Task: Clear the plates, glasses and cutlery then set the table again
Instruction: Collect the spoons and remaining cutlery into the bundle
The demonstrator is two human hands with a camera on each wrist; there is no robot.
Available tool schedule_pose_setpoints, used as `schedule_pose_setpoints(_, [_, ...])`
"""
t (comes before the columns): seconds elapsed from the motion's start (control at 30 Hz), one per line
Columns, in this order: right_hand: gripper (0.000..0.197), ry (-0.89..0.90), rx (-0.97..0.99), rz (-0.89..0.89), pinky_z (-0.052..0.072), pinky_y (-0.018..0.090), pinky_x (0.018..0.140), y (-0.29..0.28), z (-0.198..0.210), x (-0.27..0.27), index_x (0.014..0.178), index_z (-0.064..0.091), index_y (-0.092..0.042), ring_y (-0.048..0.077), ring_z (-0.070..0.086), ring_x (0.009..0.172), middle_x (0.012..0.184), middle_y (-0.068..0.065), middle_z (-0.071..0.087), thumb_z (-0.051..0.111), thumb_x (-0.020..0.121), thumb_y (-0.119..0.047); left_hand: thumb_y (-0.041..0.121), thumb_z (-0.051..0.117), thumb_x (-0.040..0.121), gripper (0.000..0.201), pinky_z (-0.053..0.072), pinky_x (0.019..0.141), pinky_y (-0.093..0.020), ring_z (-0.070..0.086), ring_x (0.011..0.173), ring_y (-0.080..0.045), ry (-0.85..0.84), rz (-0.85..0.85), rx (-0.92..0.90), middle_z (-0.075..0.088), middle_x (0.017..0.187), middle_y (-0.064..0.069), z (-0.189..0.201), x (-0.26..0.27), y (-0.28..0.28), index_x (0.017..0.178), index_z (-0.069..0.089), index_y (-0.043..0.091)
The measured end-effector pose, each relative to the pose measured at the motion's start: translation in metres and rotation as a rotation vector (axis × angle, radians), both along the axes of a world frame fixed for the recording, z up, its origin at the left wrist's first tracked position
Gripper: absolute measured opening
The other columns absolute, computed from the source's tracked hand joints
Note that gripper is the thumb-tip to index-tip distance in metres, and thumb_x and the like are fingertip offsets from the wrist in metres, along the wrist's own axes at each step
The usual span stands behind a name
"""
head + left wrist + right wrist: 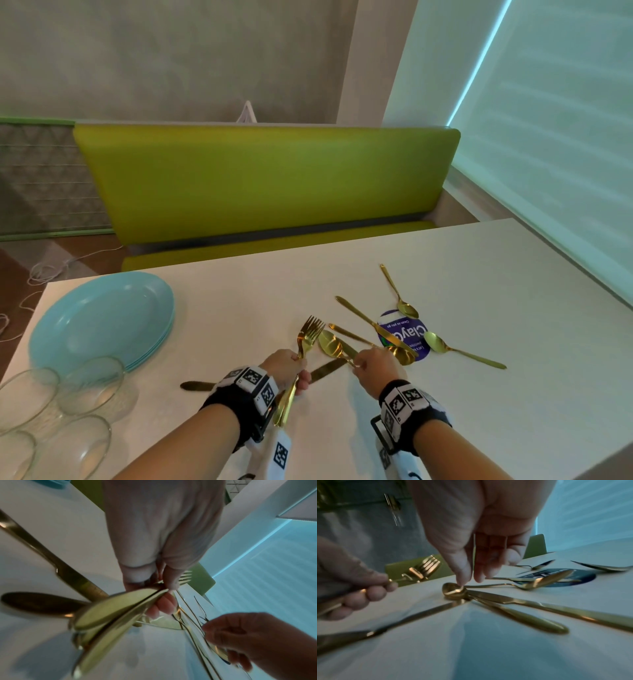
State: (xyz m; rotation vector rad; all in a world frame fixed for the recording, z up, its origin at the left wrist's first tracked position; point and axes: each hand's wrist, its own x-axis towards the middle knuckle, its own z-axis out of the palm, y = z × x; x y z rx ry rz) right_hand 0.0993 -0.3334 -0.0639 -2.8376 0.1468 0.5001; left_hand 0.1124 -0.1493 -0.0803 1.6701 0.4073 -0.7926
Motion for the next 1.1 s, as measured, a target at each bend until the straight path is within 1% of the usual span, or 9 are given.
schedule_pose_setpoints(0.07, [0.027,0.045,-0.036,0.002,0.051,0.027,0.092,-0.003,-0.007,-0.001,0.117,0.063,-0.021,0.017,0.06,0.109,0.119,0.002,0.062,0.051,0.094,-0.029,0.011,0.04,0.1,0.022,0.048,0.053,-0.03,0.051,0.052,-0.018,0.018,0.066,-0.012,0.056,0.066,-0.011,-0.002,0.002,-0.002,0.081,0.047,0.004])
schedule_pose_setpoints(0.2, [0.026,0.048,-0.067,-0.06,0.052,0.028,0.09,-0.002,-0.021,0.001,0.115,0.061,-0.021,0.017,0.061,0.106,0.115,0.001,0.063,0.049,0.095,-0.031,0.011,0.04,0.1,0.018,0.047,0.049,-0.026,0.05,0.05,-0.016,0.036,0.085,-0.025,0.055,0.066,-0.009,-0.001,0.005,-0.001,0.086,0.048,0.004])
schedule_pose_setpoints(0.33, [0.024,0.044,-0.099,-0.139,0.052,0.028,0.084,-0.001,-0.029,0.006,0.112,0.063,-0.02,0.018,0.064,0.102,0.11,0.001,0.066,0.047,0.095,-0.026,0.011,0.046,0.098,0.017,0.048,0.047,-0.024,0.052,0.048,-0.015,0.028,0.068,-0.023,0.058,0.064,-0.008,-0.004,0.006,0.005,0.084,0.052,0.004])
schedule_pose_setpoints(0.47, [0.024,0.059,-0.132,-0.148,0.053,0.027,0.084,0.002,-0.033,0.009,0.113,0.062,-0.018,0.017,0.064,0.102,0.111,0.001,0.066,0.048,0.095,-0.024,0.01,0.053,0.094,0.017,0.044,0.046,-0.024,0.052,0.042,-0.015,0.014,0.129,-0.057,0.059,0.055,-0.005,-0.008,0.008,0.007,0.078,0.054,0.005])
schedule_pose_setpoints(0.63, [0.023,0.102,-0.079,-0.187,0.053,0.025,0.084,0.003,-0.03,0.008,0.109,0.062,-0.014,0.016,0.064,0.099,0.108,0.002,0.067,0.051,0.093,-0.026,0.008,0.055,0.093,0.009,0.047,0.047,-0.025,0.053,0.045,-0.016,0.01,0.178,-0.1,0.059,0.066,-0.011,-0.004,0.008,0.004,0.085,0.055,0.004])
schedule_pose_setpoints(0.73, [0.016,0.13,0.173,-0.258,0.055,0.025,0.081,-0.001,-0.028,0.01,0.091,0.064,-0.014,0.014,0.064,0.089,0.098,0.0,0.068,0.053,0.093,-0.025,0.008,0.056,0.093,0.011,0.049,0.049,-0.028,0.055,0.054,-0.021,0.018,0.232,-0.123,0.059,0.071,-0.012,-0.004,0.009,0.002,0.082,0.055,0.005])
schedule_pose_setpoints(0.83, [0.015,0.174,0.536,-0.356,0.048,0.017,0.056,0.0,-0.016,0.01,0.078,0.062,-0.02,0.008,0.054,0.061,0.076,-0.004,0.062,0.058,0.091,-0.025,0.008,0.056,0.093,0.011,0.052,0.054,-0.03,0.057,0.06,-0.021,0.024,0.273,-0.121,0.06,0.075,-0.01,-0.004,0.012,-0.003,0.083,0.056,0.007])
schedule_pose_setpoints(0.97, [0.014,0.235,0.828,-0.425,0.039,0.018,0.046,0.011,-0.005,0.011,0.078,0.063,-0.017,0.008,0.047,0.048,0.078,0.008,0.063,0.058,0.091,-0.019,0.011,0.056,0.093,0.012,0.053,0.052,-0.028,0.06,0.062,-0.019,0.022,0.283,-0.137,0.061,0.077,-0.007,-0.001,0.014,-0.009,0.082,0.057,0.008])
schedule_pose_setpoints(1.1, [0.015,0.29,1.021,-0.443,0.035,0.018,0.045,0.025,-0.003,0.009,0.078,0.06,-0.013,0.006,0.044,0.044,0.071,0.005,0.063,0.056,0.093,-0.015,0.012,0.056,0.093,0.008,0.055,0.056,-0.029,0.064,0.067,-0.019,0.016,0.264,-0.198,0.065,0.082,-0.007,0.002,0.012,-0.011,0.087,0.058,0.009])
